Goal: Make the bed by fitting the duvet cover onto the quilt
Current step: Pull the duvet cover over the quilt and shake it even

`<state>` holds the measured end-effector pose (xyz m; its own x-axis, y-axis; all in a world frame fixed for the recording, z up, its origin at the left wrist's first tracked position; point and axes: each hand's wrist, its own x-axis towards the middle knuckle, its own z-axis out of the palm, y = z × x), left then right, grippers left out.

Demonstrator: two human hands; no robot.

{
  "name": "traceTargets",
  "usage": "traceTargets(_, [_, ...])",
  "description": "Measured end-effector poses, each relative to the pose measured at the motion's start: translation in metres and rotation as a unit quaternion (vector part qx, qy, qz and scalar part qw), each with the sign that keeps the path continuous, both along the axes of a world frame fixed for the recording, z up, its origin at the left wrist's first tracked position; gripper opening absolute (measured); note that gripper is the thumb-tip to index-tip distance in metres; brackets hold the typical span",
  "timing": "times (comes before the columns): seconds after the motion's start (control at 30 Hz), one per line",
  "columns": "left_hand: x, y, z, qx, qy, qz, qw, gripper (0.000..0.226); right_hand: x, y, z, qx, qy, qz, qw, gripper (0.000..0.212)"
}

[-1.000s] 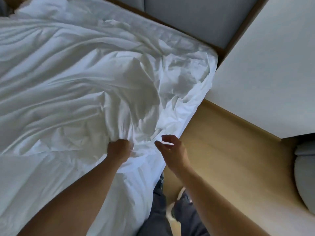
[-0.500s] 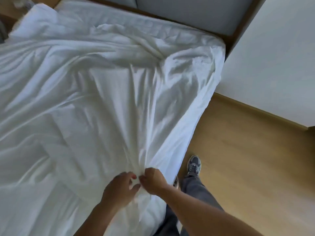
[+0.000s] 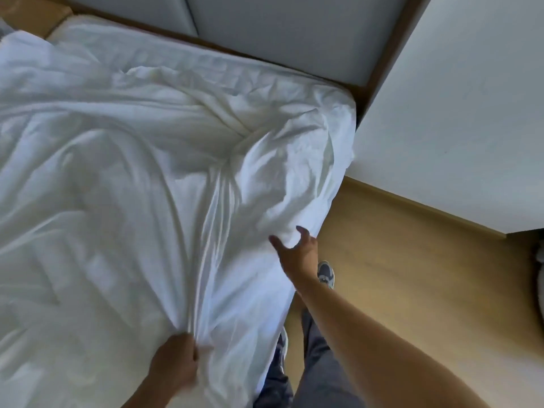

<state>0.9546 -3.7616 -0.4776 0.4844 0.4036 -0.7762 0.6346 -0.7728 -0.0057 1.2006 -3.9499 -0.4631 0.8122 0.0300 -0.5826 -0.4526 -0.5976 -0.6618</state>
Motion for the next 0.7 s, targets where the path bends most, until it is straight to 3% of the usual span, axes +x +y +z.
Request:
traceTargets(0.07, [-0.017,0.007,0.002,0.019,0.004,0.013,1.0,0.036,0.071,0.003,-0.022,0.018,0.014,-0.12,0.992,0.105])
traceTargets(0.13, [-0.007,0.005,0.007,0.03,0.05,-0.005,0.998,0.042,0.127,0.005,-0.049,0.033,0.067,-0.149,0.986,0.111])
traceTargets(0.17, [0.012,0.002,0.011,0.032,0.072,-0.025,0.997,0.039,0.144,0.006,-0.061,0.037,0.093,-0.129,0.987,0.101])
traceTargets(0.23, [0.065,-0.009,0.022,0.034,0.093,-0.06,0.993,0.022,0.153,0.008,-0.078,0.008,0.095,-0.061,0.994,0.058])
traceTargets(0.27, [0.099,-0.017,0.025,0.041,0.068,-0.072,0.994,0.025,0.15,0.007,-0.085,-0.014,0.073,-0.025,0.997,0.039])
traceTargets(0.33, [0.176,-0.033,0.03,0.051,-0.06,-0.06,0.995,0.039,0.128,0.002,-0.091,-0.046,0.039,0.063,0.996,0.028])
traceTargets(0.4, [0.253,-0.051,0.028,0.028,-0.21,-0.018,0.977,0.05,0.102,-0.008,-0.088,-0.07,0.041,0.159,0.984,0.037])
traceTargets(0.43, [0.288,-0.06,0.025,0.015,-0.242,-0.004,0.97,0.057,0.092,-0.014,-0.086,-0.077,0.042,0.203,0.975,0.042])
traceTargets(0.5, [0.343,-0.076,0.013,-0.007,-0.226,0.002,0.974,0.066,0.083,-0.027,-0.086,-0.076,0.029,0.28,0.957,0.046])
traceTargets(0.63, [0.37,-0.083,-0.023,0.01,-0.155,-0.027,0.988,0.033,0.118,-0.048,-0.087,0.0,-0.015,0.347,0.938,0.02])
traceTargets(0.7, [0.359,-0.077,-0.037,-0.018,-0.164,-0.001,0.986,0.014,0.151,-0.057,-0.084,0.039,0.0,0.229,0.973,0.035])
